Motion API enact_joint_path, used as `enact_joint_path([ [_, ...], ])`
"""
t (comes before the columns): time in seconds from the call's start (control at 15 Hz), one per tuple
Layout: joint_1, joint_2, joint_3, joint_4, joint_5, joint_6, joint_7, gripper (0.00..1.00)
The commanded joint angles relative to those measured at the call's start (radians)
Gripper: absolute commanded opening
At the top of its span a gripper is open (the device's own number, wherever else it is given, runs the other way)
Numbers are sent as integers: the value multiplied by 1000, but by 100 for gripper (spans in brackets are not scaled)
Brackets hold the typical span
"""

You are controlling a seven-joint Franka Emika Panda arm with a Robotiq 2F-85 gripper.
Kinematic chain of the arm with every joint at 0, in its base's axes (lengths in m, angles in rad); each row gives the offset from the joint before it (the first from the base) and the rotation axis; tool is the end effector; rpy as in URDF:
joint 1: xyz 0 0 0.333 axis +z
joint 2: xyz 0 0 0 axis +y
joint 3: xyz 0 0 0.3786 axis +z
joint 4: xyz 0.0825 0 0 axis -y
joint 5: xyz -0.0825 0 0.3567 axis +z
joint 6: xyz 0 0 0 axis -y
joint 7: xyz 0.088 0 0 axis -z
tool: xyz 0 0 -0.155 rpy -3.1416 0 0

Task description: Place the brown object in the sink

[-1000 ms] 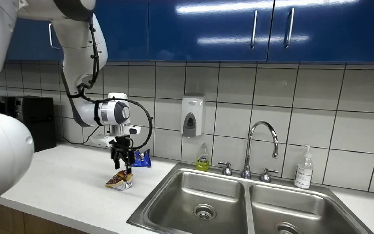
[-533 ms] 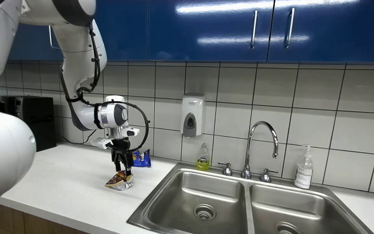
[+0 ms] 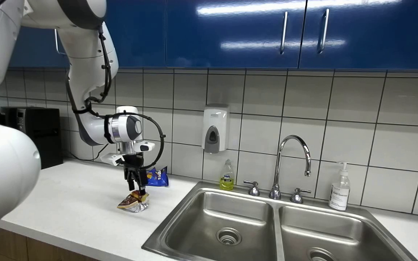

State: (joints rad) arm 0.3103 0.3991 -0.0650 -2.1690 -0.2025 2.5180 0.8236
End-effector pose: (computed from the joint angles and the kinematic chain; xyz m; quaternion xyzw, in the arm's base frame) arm 0.5504 0.1343 0.2365 0.9768 -0.2012 0.0136 0.0728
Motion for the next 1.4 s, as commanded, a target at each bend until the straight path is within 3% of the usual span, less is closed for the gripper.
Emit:
enact_joint_path([
  [0.0, 13, 13, -3, 19, -27, -26, 44, 100],
  [0.33, 19, 23, -3, 20, -26, -25, 38, 100],
  [0.4, 19, 24, -4, 20, -27, -23, 36, 75],
  [0.47, 20, 25, -4, 21, -27, -22, 35, 74],
  [1.07, 17, 24, -4, 21, -30, -7, 26, 3],
  [1.33, 14, 27, -2, 19, -27, 0, 22, 0],
])
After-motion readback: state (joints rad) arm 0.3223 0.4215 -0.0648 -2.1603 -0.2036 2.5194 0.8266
